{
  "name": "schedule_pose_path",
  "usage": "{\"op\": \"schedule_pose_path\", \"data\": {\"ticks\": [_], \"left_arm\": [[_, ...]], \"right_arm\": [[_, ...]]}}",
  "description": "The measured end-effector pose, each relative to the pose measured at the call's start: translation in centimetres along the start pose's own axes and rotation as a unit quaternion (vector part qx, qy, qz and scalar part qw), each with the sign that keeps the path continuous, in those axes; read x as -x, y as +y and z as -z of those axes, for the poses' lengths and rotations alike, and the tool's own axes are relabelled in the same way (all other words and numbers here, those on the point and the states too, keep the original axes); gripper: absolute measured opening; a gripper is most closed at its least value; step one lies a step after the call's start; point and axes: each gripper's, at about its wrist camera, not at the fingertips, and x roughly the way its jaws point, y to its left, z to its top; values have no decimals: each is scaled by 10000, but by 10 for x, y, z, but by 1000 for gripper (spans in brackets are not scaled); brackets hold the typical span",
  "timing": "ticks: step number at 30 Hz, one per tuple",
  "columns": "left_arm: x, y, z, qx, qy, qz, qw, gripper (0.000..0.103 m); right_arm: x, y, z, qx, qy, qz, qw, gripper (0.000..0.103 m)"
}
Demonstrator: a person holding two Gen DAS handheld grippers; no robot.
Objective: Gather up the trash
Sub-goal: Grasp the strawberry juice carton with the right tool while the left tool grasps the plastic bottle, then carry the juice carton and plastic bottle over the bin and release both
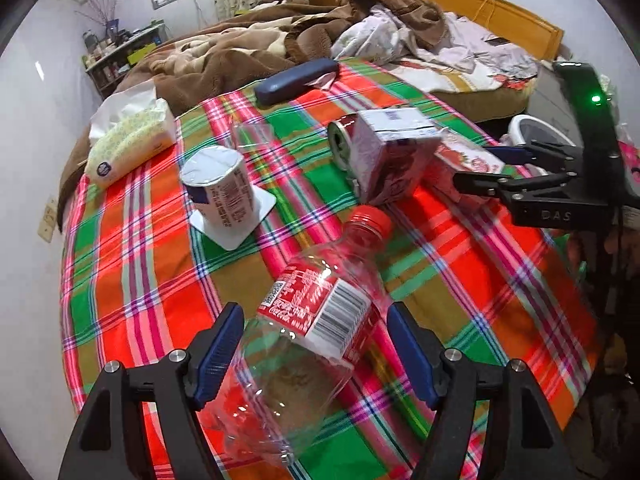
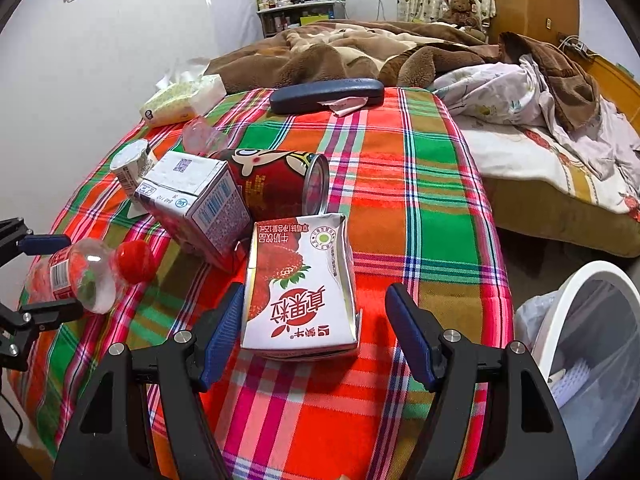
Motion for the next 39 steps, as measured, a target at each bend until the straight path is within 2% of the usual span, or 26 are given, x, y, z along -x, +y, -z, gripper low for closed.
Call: {"op": "schedule_pose_path", "data": {"ticks": [5,9,13,17,20,22,27,33,39], "left_arm": [[-11,4,3,173,246,-56,9995,74],[-15,1,5,286,272,103,9992,74],[-21,-3,7,475,390,102,9981,73],[-21,0,5,898,244,195,9955,69],[-19,-2,5,1030,145,230,9943,64],[-20,-2,4,1100,121,184,9937,64],[-16,-3,8,1420,-39,306,9894,63],[-10,-14,15,1567,-177,407,9867,63],[2,-22,22,1722,-389,360,9836,63]], "right_arm": [[-2,4,0,137,57,8,9999,73],[0,2,2,127,12,68,9999,73],[1,0,3,72,31,97,9999,73],[-3,2,7,201,110,284,9993,73],[-2,0,9,127,115,200,9997,71],[-1,0,10,143,112,169,9997,60],[1,0,12,126,58,120,9998,60],[9,-2,17,74,-98,144,9998,60],[24,-5,23,-25,-271,50,9996,60]]}}
